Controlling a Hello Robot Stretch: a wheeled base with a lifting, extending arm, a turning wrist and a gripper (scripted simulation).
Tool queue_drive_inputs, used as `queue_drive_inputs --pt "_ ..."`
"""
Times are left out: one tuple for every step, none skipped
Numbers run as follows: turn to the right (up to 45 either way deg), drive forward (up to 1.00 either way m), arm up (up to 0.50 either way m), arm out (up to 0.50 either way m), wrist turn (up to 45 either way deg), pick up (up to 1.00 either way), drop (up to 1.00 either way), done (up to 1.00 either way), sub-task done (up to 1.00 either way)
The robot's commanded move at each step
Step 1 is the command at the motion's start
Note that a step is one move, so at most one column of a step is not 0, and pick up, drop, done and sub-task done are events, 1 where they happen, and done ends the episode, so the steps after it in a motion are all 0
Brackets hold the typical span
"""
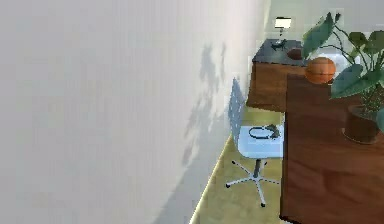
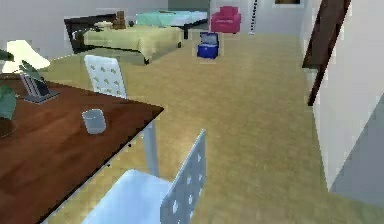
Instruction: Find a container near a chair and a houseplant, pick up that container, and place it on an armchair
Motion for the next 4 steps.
queue_drive_inputs --pt "45.0 0.0 0.0 0.0 0.0 0.0 0.0 0.0 0.0" --pt "45.0 0.0 0.0 0.0 0.0 0.0 0.0 0.0 0.0" --pt "45.0 0.0 0.0 0.0 0.0 0.0 0.0 0.0 0.0" --pt "30.0 0.0 0.0 0.0 0.0 0.0 0.0 0.0 0.0"
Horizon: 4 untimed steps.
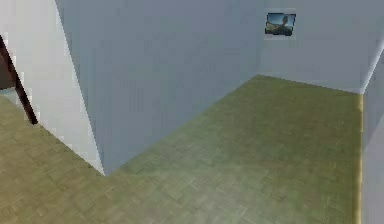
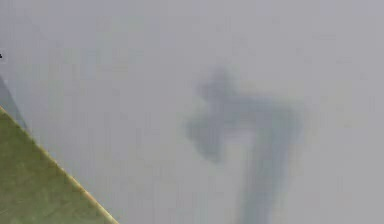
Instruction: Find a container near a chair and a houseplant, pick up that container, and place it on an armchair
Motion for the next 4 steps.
queue_drive_inputs --pt "0.0 0.4 0.0 0.0 0.0 0.0 0.0 0.0 0.0" --pt "-18.0 0.0 0.0 0.0 0.0 0.0 0.0 0.0 0.0" --pt "0.0 0.05 0.0 0.0 0.0 0.0 0.0 0.0 0.0" --pt "45.0 0.0 0.0 0.0 0.0 0.0 0.0 0.0 0.0"
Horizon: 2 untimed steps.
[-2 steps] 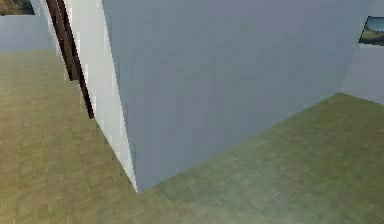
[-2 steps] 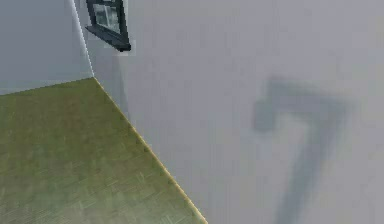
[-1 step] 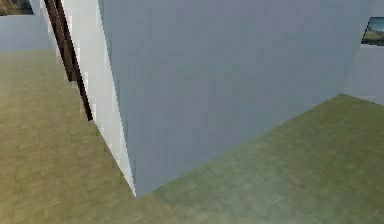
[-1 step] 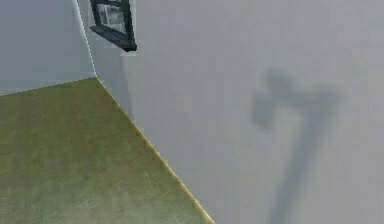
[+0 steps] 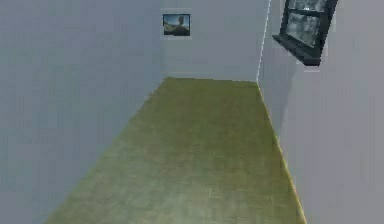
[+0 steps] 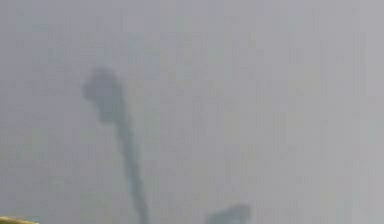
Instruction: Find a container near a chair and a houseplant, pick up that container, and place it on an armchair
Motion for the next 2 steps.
queue_drive_inputs --pt "45.0 0.0 0.0 0.0 0.0 0.0 0.0 0.0 0.0" --pt "45.0 0.0 0.0 0.0 0.0 0.0 0.0 0.0 0.0"
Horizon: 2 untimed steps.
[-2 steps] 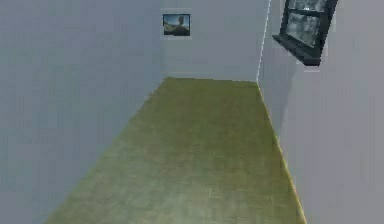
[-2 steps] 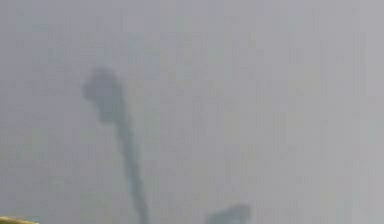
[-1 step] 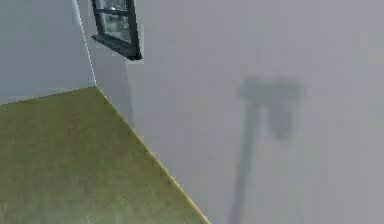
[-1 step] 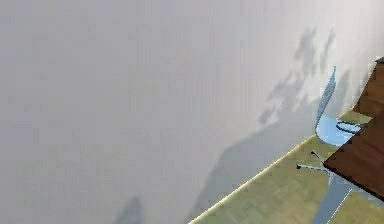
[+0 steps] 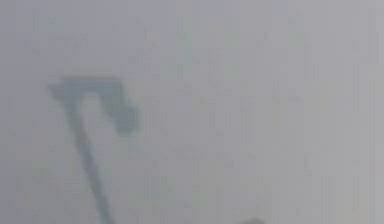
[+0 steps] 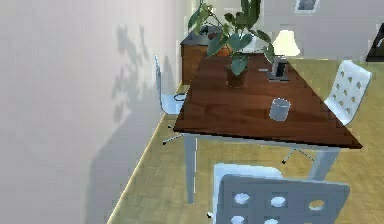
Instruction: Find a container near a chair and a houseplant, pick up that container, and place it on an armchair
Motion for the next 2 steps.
queue_drive_inputs --pt "24.0 0.0 0.0 0.0 0.0 0.0 0.0 0.0 0.0" --pt "45.0 0.0 0.0 0.0 0.0 0.0 0.0 0.0 0.0"
